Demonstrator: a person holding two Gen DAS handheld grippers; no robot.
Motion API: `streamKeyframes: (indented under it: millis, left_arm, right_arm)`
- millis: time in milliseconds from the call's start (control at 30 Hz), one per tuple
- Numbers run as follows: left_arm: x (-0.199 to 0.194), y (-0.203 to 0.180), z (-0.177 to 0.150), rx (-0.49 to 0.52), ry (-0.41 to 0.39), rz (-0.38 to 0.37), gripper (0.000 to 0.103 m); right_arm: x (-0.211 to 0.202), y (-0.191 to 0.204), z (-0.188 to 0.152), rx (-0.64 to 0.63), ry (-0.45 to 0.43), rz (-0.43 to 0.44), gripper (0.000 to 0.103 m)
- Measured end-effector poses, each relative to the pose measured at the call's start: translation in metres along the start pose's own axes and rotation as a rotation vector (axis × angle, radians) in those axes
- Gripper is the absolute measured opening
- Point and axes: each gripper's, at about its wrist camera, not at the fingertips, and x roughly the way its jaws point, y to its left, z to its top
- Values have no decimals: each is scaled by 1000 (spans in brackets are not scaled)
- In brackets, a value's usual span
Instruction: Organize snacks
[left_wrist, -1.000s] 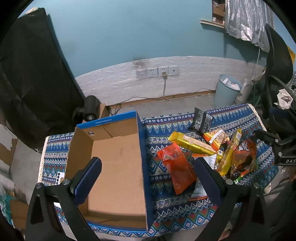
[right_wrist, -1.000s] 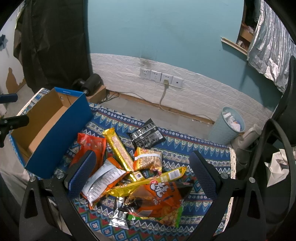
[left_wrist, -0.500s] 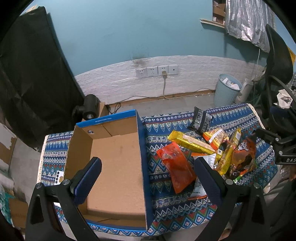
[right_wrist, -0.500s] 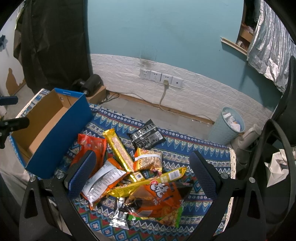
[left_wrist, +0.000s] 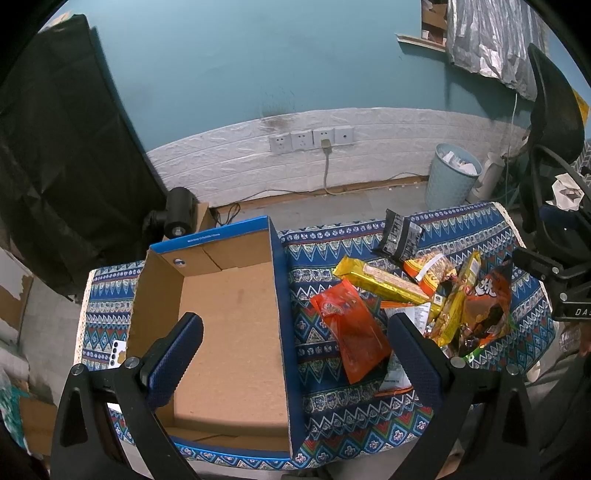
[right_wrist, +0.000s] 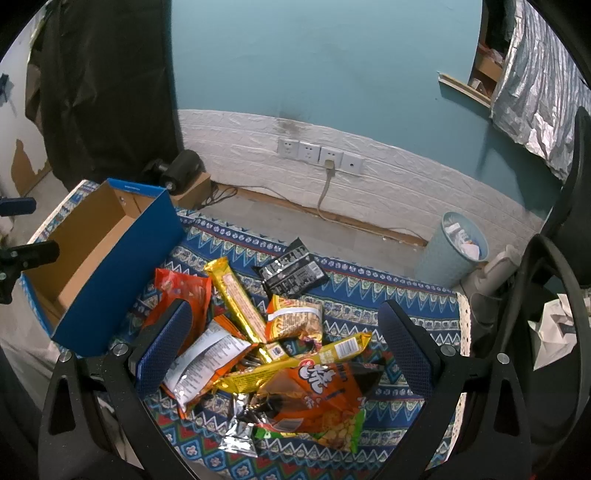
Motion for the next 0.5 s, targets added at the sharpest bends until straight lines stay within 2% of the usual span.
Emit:
streamKeyframes:
  millis: [500]
  left_arm:
    - [4,-2,1,7,9,4,101]
  right_arm:
    - [0,0,0,0,-1,0,99]
